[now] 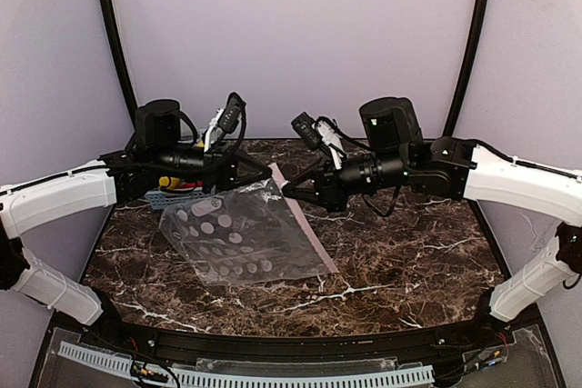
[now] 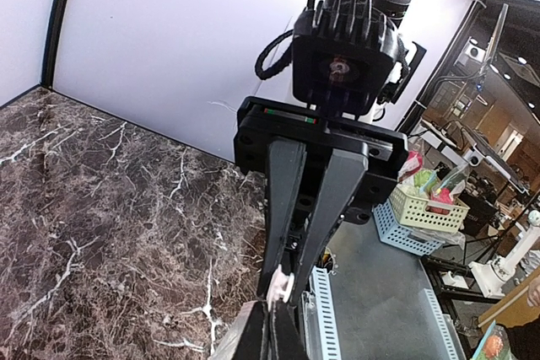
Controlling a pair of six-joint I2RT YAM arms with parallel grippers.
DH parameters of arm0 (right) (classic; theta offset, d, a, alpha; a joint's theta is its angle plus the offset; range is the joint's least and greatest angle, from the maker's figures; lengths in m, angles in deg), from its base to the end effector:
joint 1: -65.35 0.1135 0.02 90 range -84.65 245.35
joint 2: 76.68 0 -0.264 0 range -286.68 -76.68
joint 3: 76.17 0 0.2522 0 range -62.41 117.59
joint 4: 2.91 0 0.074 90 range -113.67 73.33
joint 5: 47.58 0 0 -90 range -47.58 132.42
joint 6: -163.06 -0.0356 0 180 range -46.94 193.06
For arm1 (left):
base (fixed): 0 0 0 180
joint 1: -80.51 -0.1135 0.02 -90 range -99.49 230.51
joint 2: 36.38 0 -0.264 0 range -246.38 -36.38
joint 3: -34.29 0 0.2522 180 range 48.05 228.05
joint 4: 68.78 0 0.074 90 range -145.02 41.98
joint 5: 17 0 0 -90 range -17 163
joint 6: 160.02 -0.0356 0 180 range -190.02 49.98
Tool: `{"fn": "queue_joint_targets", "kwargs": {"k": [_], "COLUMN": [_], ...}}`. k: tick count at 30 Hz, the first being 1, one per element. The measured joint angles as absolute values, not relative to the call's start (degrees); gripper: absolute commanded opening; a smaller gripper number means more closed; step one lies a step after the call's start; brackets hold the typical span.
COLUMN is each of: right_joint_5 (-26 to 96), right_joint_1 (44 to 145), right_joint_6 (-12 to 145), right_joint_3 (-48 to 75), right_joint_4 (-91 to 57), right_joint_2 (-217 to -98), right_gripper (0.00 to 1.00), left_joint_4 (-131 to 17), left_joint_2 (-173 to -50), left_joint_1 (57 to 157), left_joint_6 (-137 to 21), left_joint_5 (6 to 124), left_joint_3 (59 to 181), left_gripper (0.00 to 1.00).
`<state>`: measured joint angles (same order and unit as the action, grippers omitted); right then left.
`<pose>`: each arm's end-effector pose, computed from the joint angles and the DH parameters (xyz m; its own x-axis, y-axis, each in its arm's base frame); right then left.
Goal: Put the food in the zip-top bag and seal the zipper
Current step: Unzip the zipper from the zipper food storage bag.
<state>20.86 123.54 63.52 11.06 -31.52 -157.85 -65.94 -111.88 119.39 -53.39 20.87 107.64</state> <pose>0.1624 0.2866 0.3599 -0.3600 -0.2879 -0.8874 -0.9223 0.2530 0.2920 0.2170 -0.2111 0.3513 -0.3504 0.0568 -0.9349 0.9364 0.0005 -0.3509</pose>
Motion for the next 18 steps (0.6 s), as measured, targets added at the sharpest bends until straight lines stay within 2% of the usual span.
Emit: {"fn": "queue_joint_targets", "kwargs": {"k": [18], "right_joint_5": [21.4], "right_joint_1": [123.5], "right_joint_6": [63.5], "right_joint_3": [10.7], "right_joint_4": [-31.0], "right_joint_2": [-158.3], "right_gripper": [0.00], "left_joint_4": [-67.3], "left_joint_2": [-110.9], "left_joint_1": [116.9], "left_joint_6": [-51.7], "left_joint_5": [20.7], "left_joint_3": [106.9], "left_gripper": [0.01]}}
